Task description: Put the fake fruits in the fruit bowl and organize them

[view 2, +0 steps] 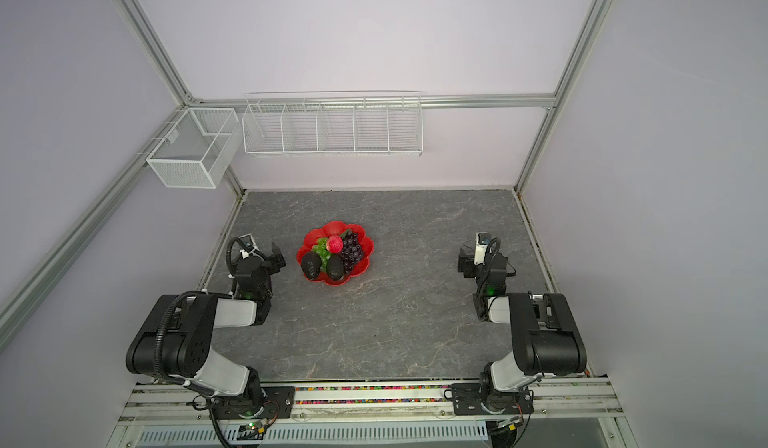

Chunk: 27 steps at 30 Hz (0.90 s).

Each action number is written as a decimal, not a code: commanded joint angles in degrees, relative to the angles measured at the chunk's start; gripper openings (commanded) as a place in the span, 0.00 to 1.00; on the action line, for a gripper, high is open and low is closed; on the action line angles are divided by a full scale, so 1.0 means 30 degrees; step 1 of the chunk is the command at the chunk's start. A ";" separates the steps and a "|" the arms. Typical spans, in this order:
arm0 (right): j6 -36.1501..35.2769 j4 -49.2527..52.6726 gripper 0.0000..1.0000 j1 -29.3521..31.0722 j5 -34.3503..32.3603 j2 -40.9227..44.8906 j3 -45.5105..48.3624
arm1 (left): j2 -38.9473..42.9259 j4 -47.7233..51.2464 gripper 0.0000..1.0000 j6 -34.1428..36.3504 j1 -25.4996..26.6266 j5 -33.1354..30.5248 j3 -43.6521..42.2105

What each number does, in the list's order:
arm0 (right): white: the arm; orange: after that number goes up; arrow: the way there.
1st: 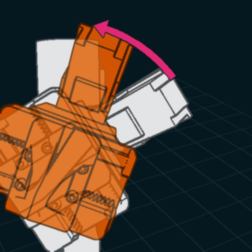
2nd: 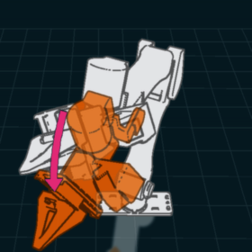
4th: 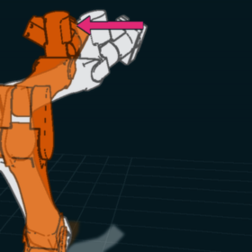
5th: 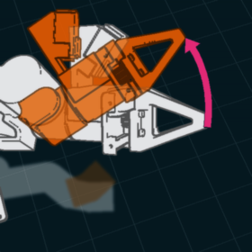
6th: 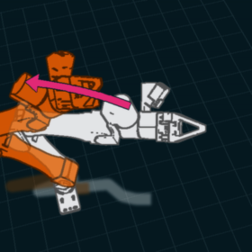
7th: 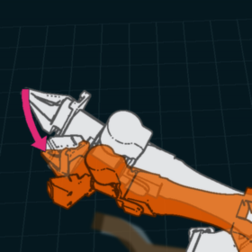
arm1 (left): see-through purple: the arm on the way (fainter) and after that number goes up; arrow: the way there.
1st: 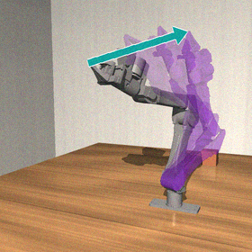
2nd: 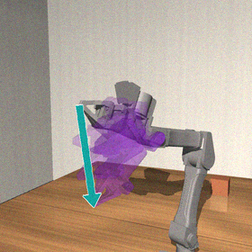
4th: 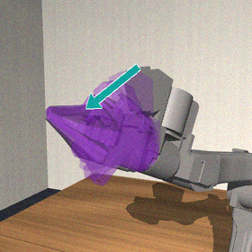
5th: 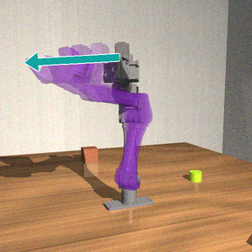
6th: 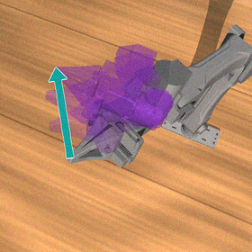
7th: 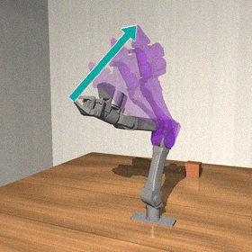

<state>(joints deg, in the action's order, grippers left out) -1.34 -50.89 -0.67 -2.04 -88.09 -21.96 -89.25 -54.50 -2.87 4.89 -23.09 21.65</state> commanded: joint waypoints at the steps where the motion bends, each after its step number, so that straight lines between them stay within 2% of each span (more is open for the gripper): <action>1: -0.0284 0.0345 0.88 -0.0042 0.0227 0.0134 -0.0006 | 0.0014 0.0149 0.99 0.0167 0.0071 0.0044 0.0045; 27: -0.0416 0.0385 0.88 0.0130 -0.0026 0.0104 -0.0011 | 0.0014 0.0149 0.99 0.0191 0.0071 0.0043 0.0038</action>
<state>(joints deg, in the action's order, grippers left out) -1.37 -49.45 -0.64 -2.04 -88.09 -21.96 -89.25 -54.46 -2.87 4.89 -23.07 21.65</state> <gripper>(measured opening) 0.880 0.987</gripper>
